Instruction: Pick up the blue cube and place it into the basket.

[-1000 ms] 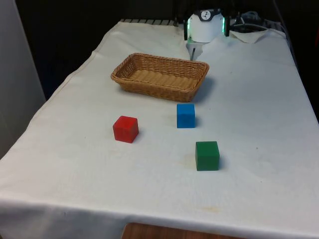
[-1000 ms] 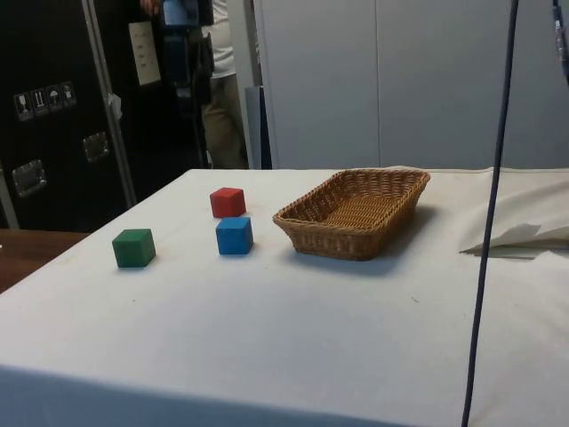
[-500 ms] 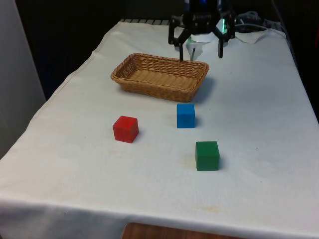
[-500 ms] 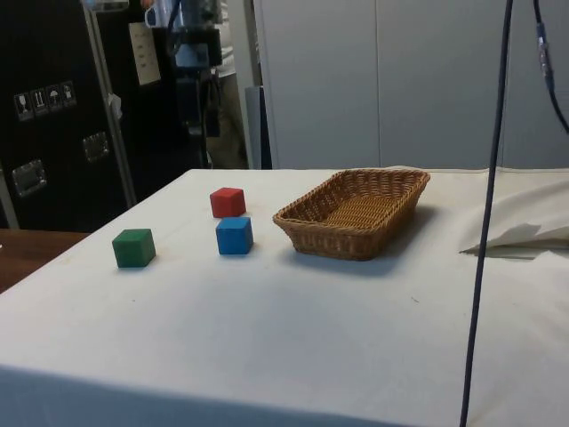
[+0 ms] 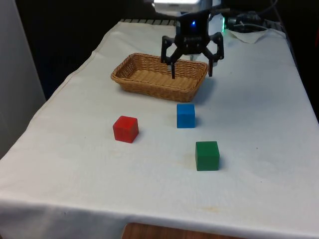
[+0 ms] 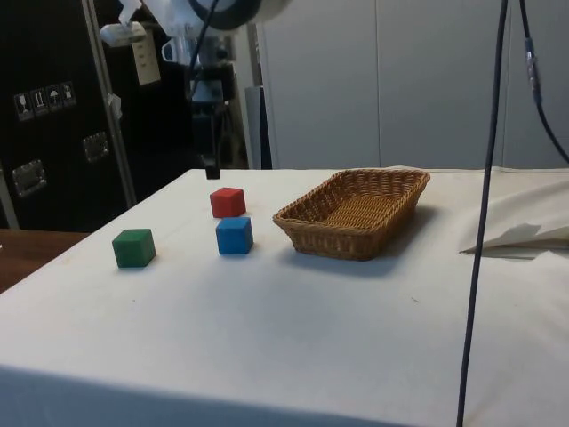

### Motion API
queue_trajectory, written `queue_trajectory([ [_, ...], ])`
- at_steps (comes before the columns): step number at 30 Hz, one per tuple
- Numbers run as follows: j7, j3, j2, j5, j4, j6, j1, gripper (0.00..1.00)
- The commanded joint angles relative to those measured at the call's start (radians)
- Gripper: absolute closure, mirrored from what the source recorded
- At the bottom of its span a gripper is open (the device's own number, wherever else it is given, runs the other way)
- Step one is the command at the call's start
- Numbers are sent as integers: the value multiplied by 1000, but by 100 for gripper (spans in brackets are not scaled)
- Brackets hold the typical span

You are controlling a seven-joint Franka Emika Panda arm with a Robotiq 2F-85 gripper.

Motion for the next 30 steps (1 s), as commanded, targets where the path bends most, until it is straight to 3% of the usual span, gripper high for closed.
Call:
queue_trajectory([
  [1,-5,-2,9,1,-5,23,-3,0],
  [10,-12,-24,51,0,-6,63,-6,0],
  [21,-24,-17,67,16,-3,70,-13,0],
  [22,-14,-23,59,2,-4,61,-7,0],
  [24,-31,-15,81,28,1,74,-18,0],
  [30,-53,-15,109,65,12,83,-23,0],
])
